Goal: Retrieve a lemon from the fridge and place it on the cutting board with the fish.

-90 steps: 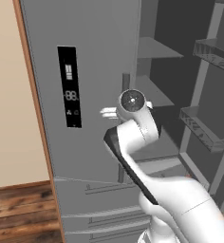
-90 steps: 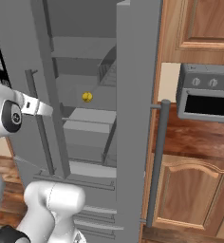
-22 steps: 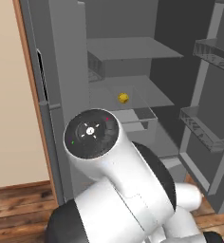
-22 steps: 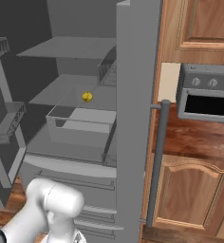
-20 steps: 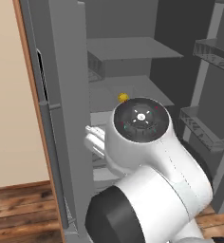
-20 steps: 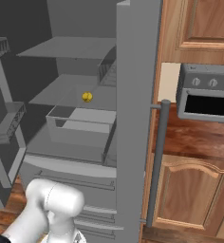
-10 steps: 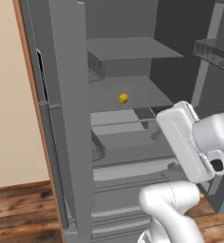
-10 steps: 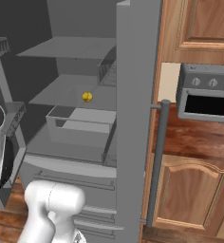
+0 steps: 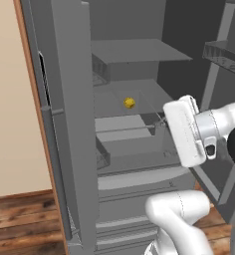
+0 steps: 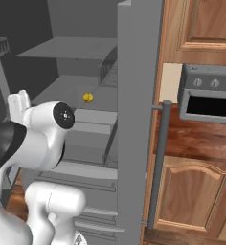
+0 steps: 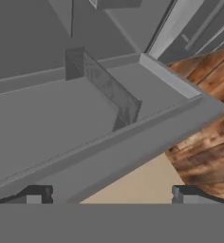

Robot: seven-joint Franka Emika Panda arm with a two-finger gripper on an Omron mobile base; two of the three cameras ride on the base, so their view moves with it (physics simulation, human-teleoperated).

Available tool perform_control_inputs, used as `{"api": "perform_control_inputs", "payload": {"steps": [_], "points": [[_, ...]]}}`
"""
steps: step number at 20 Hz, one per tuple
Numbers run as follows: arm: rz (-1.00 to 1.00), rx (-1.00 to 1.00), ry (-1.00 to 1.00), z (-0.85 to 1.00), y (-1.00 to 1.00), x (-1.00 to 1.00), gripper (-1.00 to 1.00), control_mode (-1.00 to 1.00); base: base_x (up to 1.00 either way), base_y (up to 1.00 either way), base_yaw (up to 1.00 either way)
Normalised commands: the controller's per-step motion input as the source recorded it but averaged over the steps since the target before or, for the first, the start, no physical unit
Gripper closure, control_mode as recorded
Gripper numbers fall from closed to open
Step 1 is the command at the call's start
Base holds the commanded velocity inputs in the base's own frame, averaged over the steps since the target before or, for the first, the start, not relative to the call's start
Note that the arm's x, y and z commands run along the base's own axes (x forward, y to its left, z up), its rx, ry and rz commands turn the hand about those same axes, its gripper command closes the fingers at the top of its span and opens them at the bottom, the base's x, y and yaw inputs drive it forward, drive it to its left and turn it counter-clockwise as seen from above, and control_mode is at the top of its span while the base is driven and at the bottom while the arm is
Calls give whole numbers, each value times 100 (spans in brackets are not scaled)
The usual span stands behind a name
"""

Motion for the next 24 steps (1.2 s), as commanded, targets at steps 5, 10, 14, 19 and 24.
{"api": "perform_control_inputs", "payload": {"steps": [5,10,14,19,24], "points": [[15,0,0,-22,12,43,-100,-100,0,0,0],[2,1,-11,-61,48,3,-100,-100,0,0,0],[-1,3,-23,-53,50,6,-100,-100,0,0,0],[0,3,-19,-40,10,35,-100,-100,0,0,0],[1,0,-3,-24,0,39,-100,-100,0,0,0]]}}
